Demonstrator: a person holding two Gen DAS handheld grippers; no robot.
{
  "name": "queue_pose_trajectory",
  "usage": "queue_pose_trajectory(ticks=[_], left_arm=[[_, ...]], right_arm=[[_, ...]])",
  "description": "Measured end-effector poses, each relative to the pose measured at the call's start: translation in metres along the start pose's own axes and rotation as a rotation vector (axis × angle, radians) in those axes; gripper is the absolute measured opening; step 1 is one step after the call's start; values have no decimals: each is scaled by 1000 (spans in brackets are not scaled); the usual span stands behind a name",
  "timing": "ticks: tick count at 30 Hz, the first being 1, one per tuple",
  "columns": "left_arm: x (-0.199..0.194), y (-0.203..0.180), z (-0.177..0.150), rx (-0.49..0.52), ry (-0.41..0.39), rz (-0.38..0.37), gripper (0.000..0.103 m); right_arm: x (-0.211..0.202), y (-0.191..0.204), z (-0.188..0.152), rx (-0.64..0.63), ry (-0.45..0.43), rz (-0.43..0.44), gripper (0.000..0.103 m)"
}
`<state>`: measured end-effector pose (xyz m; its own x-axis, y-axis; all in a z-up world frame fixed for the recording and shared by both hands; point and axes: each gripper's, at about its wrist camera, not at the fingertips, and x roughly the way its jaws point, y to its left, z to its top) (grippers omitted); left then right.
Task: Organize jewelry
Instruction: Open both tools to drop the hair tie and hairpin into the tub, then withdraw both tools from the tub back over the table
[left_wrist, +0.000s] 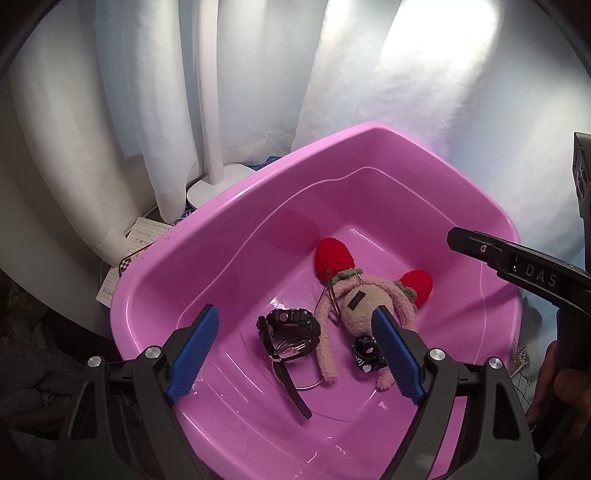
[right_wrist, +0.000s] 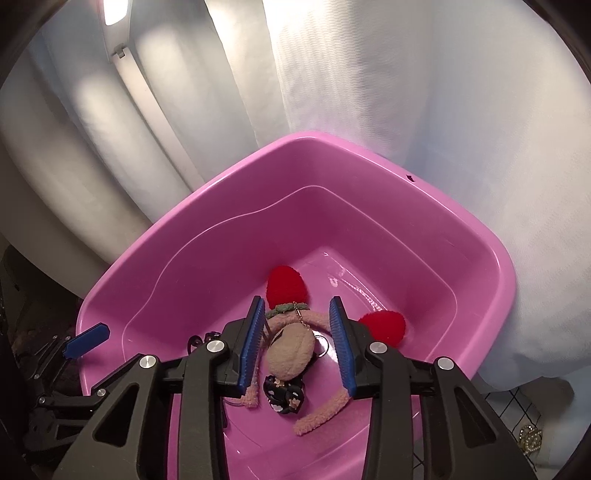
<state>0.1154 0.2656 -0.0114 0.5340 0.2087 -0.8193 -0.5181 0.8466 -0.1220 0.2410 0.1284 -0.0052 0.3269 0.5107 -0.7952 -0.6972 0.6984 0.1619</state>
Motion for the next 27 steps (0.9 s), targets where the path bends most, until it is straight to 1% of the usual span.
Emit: queue_pose_trajectory(ticks=[7, 11, 14, 16, 17, 19, 21, 25, 27], left_arm=[[-6, 2, -1, -11, -9, 6, 86], [-12, 2, -2, -7, -24, 9, 86], [-17, 3, -3, -8, -32, 11, 86], [-21, 5, -4, -9, -38, 13, 87], [-23, 5, -5, -10, -42, 13, 87], [-28, 7, -6, -14, -52, 16, 92], [-34, 9, -9, -18, -70, 32, 94], [-45, 10, -15, 2, -107, 68, 96], [-50, 10, -18, 14, -124, 77, 96]], right_arm=[[-7, 2, -4, -2, -13, 14, 43], [-12, 5, -5, -6, -20, 16, 43], [-17, 7, -7, -8, -39, 30, 47], [-21, 10, -9, -10, -55, 39, 54], [-23, 11, -11, -10, -60, 42, 55], [-28, 13, -15, -7, -70, 45, 57], [-34, 16, -20, 0, -79, 42, 59], [-55, 25, -39, 22, -165, 23, 68], [-66, 32, -51, 7, -208, 16, 69]])
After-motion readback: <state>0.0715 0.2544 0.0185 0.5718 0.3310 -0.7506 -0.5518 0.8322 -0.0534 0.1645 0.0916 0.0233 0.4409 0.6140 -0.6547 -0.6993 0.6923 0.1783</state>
